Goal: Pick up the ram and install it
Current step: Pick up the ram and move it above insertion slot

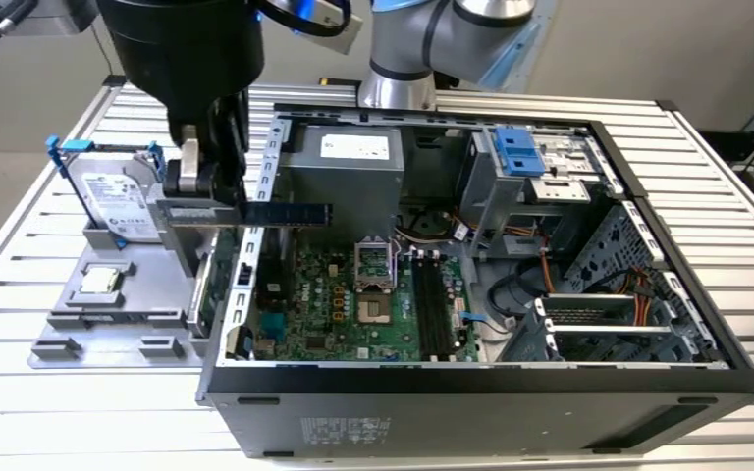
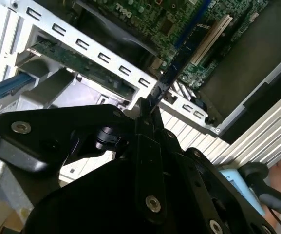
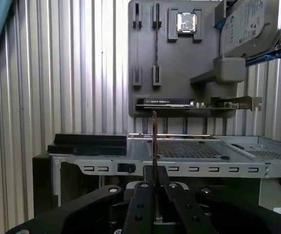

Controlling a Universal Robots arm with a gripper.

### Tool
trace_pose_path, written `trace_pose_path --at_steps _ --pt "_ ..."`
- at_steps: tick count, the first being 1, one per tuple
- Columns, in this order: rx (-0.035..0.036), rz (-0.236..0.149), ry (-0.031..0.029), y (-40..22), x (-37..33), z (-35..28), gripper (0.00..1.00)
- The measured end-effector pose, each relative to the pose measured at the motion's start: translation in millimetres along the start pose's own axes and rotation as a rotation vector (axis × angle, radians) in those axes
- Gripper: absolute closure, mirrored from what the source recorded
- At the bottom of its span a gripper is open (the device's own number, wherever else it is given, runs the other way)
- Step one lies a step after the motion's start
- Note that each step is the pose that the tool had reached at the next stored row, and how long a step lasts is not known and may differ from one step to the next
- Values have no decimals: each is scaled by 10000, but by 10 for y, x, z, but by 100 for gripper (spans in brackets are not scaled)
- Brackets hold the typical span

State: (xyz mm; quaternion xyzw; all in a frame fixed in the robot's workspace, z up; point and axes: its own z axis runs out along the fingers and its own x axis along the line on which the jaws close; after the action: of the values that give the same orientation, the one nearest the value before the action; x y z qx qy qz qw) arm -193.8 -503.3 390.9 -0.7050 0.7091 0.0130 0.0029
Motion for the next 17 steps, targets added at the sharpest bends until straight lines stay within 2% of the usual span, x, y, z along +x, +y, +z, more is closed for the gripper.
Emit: trace_pose_path --at_steps 11,17 --pt "0 0 0 -201 -30 -2 100" --pt "0 0 0 -363 -44 -4 100"
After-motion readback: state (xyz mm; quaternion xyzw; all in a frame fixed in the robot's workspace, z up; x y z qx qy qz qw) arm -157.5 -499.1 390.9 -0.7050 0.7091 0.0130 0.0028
